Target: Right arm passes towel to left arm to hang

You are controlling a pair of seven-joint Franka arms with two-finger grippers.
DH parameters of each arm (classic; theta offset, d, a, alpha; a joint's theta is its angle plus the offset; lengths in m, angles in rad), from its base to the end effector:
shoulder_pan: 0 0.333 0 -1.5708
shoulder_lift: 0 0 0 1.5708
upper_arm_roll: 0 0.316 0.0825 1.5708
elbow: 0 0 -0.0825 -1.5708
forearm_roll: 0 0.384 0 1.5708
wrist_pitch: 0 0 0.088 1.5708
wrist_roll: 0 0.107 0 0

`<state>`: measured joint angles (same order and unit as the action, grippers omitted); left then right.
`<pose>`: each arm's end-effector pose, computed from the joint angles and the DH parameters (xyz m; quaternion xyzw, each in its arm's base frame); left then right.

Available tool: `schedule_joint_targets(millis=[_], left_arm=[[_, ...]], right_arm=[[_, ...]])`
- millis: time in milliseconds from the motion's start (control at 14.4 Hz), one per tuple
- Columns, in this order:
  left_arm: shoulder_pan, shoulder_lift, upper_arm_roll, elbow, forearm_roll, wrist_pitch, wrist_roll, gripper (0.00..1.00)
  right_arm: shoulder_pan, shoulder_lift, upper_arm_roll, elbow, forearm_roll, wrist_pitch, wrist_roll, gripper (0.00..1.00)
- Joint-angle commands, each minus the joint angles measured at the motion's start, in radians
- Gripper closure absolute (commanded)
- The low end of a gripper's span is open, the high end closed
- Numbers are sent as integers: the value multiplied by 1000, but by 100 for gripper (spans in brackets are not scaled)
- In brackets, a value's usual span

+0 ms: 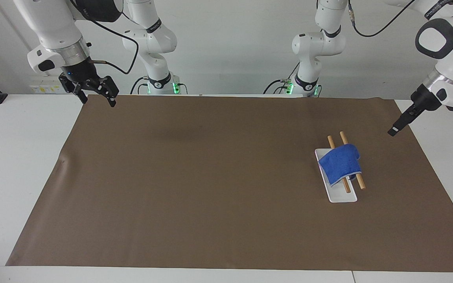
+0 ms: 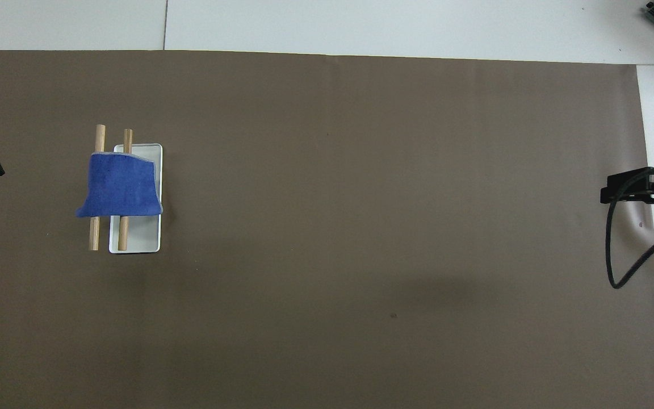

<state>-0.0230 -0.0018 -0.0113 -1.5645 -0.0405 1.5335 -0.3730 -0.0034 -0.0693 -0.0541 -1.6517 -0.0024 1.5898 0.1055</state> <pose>0.5496 -0.0233 0.6253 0.9855 0.1680 -0.0184 0.0169 0.5332 -0.0320 0.6256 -0.9967 0.0813 -0.0036 0.0008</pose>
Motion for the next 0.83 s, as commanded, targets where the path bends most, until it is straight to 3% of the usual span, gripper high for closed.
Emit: schedule_joint_targets(millis=[0, 763], left_arm=[[0, -7, -30, 21, 27, -30, 71, 10], [-6, -50, -55, -54, 24, 62, 198, 8]], right_arm=[[-6, -24, 7, -25, -8, -1, -15, 0], [-6, -23, 7, -25, -8, -2, -15, 0]])
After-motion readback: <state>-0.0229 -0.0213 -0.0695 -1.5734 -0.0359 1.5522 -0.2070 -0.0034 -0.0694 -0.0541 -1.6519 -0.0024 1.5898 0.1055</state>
